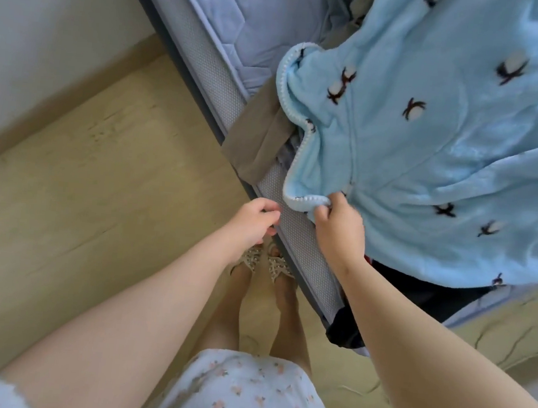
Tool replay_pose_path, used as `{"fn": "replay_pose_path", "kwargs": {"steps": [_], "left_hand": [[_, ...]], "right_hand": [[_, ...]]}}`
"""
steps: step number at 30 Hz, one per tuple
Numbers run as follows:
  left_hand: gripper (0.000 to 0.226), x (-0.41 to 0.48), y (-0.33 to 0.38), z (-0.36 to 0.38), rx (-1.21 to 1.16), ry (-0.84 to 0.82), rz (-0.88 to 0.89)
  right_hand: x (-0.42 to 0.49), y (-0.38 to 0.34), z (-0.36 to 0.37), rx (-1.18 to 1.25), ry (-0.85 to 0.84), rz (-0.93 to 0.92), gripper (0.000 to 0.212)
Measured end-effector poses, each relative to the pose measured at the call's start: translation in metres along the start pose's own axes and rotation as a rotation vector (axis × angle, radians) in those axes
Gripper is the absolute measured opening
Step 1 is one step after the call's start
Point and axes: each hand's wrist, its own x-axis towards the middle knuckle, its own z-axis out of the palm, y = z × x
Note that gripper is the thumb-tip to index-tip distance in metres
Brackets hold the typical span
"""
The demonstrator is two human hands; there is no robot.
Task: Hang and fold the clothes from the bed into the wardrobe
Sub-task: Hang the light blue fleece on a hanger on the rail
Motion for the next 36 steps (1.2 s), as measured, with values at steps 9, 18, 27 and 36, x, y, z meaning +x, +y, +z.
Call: {"fn": "replay_pose_path", "kwargs": {"steps": [9, 18, 27, 36], "left_hand": [[0.077, -0.076, 0.039, 0.006, 0.46, 0.177, 0.594], [0.016, -0.178, 0.121, 0.024, 0.654, 0.158, 0.555], [0.005, -0.278, 0.172, 0.032, 0.052, 0.091, 0.509], [0.033, -0.349, 0.18, -0.004, 0.372, 0.223, 0.825]], "right_hand": [[-0.068, -0.035, -0.089, 0.43, 0.04, 0.155, 0.023], [-0.141, -0.046, -0.183, 0.661, 0.119, 0.069, 0.015], [-0.189, -0.071, -0.234, 0.438, 0.05, -0.151, 0.078], [-0.202, -0.121, -0.273, 0.544, 0.301, -0.3, 0.017]]}}
